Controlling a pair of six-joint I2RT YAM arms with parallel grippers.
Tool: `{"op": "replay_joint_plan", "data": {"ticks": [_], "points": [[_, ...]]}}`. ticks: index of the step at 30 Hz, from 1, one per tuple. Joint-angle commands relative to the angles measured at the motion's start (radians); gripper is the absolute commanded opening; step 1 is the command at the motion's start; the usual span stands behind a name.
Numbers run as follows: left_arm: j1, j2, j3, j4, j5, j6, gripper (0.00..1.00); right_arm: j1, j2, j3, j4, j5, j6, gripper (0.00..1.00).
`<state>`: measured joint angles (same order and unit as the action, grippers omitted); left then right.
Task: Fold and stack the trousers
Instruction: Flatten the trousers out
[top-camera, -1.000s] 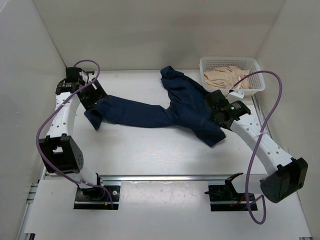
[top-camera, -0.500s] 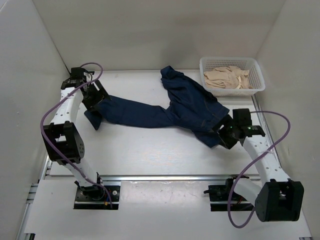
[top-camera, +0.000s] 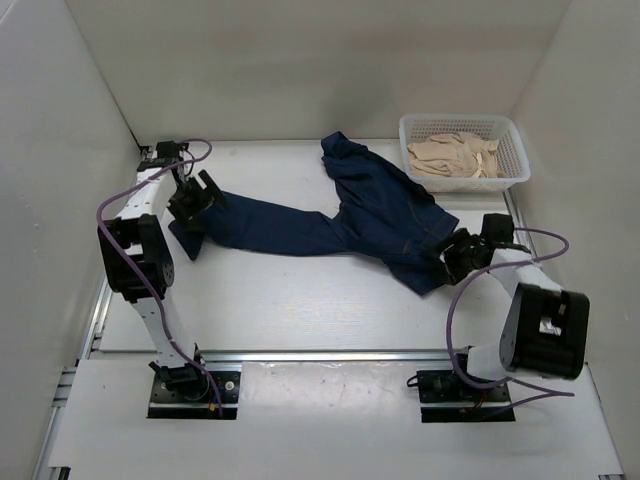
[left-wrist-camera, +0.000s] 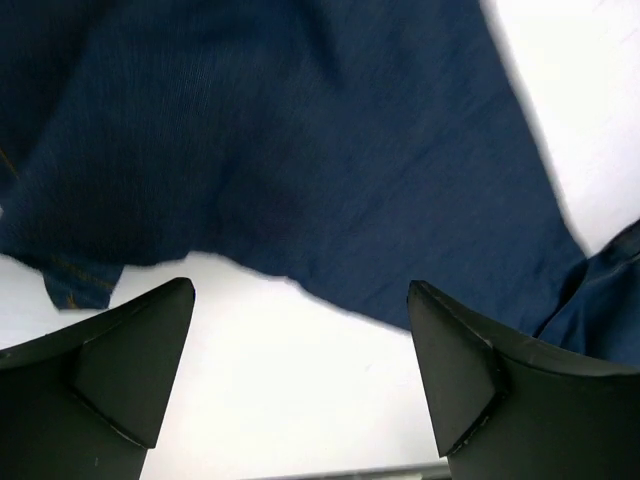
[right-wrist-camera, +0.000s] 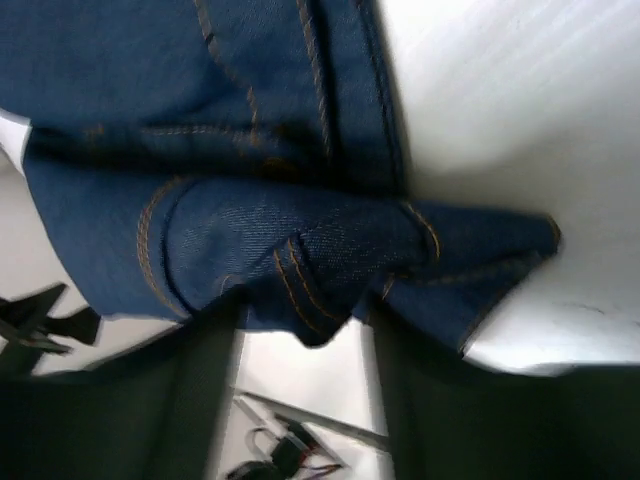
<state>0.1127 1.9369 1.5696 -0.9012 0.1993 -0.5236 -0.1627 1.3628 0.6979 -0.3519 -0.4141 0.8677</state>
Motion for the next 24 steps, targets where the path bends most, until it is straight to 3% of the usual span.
{"op": "replay_joint_plan", "data": {"ticks": [1, 2, 3, 4, 10, 18, 20, 21, 24], "points": [[-0.014, 0.026, 0.116, -0.02, -0.058, -0.018, 0.99, -0.008, 0.109, 0.064, 0.091, -0.052, -0.007, 0.5], [-0.015, 0.037, 0.13, -0.034, -0.082, -0.018, 0.99, -0.008, 0.131, 0.074, 0.091, -0.052, -0.007, 0.16], [-0.015, 0.037, 0.141, -0.047, -0.139, -0.027, 0.99, -0.008, 0.156, 0.096, 0.091, -0.052, -0.007, 0.04], [-0.015, 0.048, 0.141, -0.047, -0.167, -0.027, 0.99, -0.008, 0.156, 0.106, 0.091, -0.043, -0.016, 0.0], [0.047, -0.055, 0.034, -0.053, -0.268, -0.05, 0.97, -0.008, 0.041, 0.173, -0.038, 0.066, -0.104, 0.0], [0.059, 0.005, 0.061, -0.062, -0.256, -0.041, 1.0, -0.008, 0.007, 0.218, -0.102, 0.11, -0.145, 0.0], [0.059, 0.029, 0.061, -0.039, -0.245, -0.041, 0.95, -0.008, 0.007, 0.218, -0.102, 0.11, -0.145, 0.0], [0.059, 0.046, 0.073, -0.039, -0.245, -0.041, 0.9, -0.008, 0.007, 0.218, -0.102, 0.11, -0.145, 0.0], [0.059, 0.117, 0.147, -0.039, -0.196, -0.017, 0.31, -0.008, 0.007, 0.227, -0.113, 0.11, -0.145, 0.0]]}}
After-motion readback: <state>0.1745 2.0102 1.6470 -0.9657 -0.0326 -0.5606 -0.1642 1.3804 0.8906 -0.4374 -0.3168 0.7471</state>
